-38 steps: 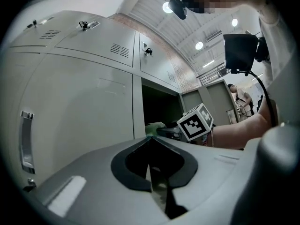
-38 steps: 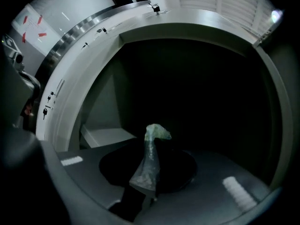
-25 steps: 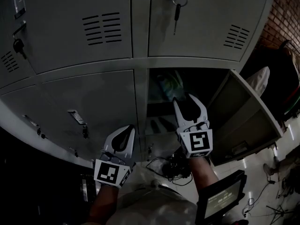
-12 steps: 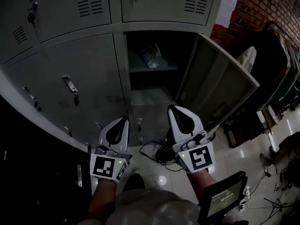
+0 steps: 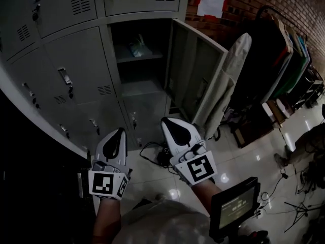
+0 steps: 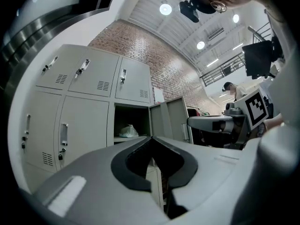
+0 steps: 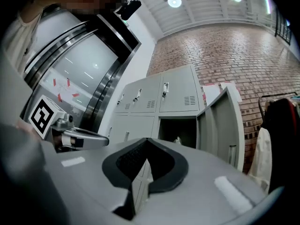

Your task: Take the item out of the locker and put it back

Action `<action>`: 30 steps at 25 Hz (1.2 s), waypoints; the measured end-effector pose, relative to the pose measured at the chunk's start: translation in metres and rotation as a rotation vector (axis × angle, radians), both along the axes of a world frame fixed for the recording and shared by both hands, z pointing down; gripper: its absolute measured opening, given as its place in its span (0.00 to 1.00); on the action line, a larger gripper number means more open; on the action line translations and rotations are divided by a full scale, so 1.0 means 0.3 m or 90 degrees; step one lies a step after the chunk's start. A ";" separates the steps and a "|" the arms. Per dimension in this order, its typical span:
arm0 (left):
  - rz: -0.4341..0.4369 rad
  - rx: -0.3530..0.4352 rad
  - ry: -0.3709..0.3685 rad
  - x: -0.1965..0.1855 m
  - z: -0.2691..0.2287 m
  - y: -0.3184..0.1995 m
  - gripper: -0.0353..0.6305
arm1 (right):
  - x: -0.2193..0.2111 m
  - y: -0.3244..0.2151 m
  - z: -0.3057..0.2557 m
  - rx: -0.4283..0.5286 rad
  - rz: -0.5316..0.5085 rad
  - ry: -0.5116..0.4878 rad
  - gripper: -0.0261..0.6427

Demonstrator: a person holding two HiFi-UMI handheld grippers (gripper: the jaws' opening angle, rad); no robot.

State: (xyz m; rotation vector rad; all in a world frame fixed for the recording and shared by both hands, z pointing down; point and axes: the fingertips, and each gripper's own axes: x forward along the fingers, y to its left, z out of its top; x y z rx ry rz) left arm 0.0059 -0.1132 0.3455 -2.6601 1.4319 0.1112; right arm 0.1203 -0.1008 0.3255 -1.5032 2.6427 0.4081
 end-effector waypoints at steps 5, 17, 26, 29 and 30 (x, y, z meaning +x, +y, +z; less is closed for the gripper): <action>-0.006 0.009 0.002 -0.016 -0.029 0.069 0.06 | -0.054 0.075 -0.047 0.018 -0.026 -0.001 0.04; 0.004 0.020 0.007 -0.083 -0.055 0.064 0.06 | -0.104 0.090 -0.078 0.029 -0.007 -0.001 0.04; 0.013 0.030 0.011 -0.072 -0.068 0.029 0.06 | -0.100 0.059 -0.080 0.033 0.003 0.003 0.04; 0.016 0.030 0.015 -0.069 -0.070 0.021 0.06 | -0.097 0.052 -0.076 0.032 0.006 0.011 0.04; 0.016 0.028 0.016 -0.070 -0.070 0.018 0.06 | -0.098 0.050 -0.074 0.031 0.006 0.013 0.04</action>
